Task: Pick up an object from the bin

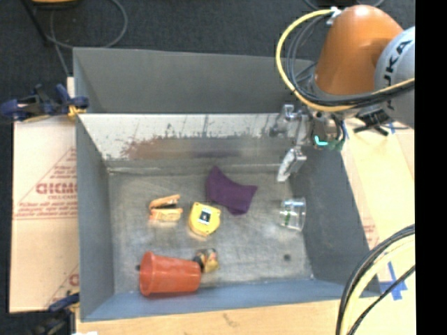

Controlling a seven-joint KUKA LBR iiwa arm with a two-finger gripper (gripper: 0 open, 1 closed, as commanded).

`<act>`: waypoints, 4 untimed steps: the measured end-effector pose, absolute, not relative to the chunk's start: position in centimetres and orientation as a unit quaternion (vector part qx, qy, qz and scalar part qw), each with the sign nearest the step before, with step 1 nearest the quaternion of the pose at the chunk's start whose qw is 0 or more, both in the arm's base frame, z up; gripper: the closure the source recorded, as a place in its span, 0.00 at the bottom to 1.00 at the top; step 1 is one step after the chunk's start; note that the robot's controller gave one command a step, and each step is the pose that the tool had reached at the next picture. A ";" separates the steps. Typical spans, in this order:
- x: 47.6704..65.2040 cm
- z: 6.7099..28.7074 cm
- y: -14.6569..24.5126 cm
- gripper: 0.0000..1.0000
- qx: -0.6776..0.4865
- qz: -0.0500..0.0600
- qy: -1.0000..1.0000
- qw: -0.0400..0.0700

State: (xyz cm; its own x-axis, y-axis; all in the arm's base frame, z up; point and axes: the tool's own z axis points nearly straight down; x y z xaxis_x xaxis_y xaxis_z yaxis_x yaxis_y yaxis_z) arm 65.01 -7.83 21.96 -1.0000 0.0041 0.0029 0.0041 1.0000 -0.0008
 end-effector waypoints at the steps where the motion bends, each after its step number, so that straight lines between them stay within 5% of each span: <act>1: 65.2 22.5 -7.8 0.00 -0.002 0.001 -1.000 -0.003; 2: 65.4 17.7 -5.4 0.00 -0.003 0.001 -1.000 -0.006; 3: 64.6 17.4 -3.5 0.00 -0.025 -0.001 -1.000 0.007; 4: 64.8 17.9 -2.5 0.00 -0.002 0.001 -1.000 -0.011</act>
Offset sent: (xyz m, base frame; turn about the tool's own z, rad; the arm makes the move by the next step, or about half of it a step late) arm 0.0027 0.0517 -0.0957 0.0054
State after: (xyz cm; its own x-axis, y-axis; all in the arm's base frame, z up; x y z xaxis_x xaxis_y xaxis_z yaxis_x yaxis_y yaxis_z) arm 64.84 -2.47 17.86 -0.9997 0.0046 -0.0220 0.0047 1.0000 -0.0020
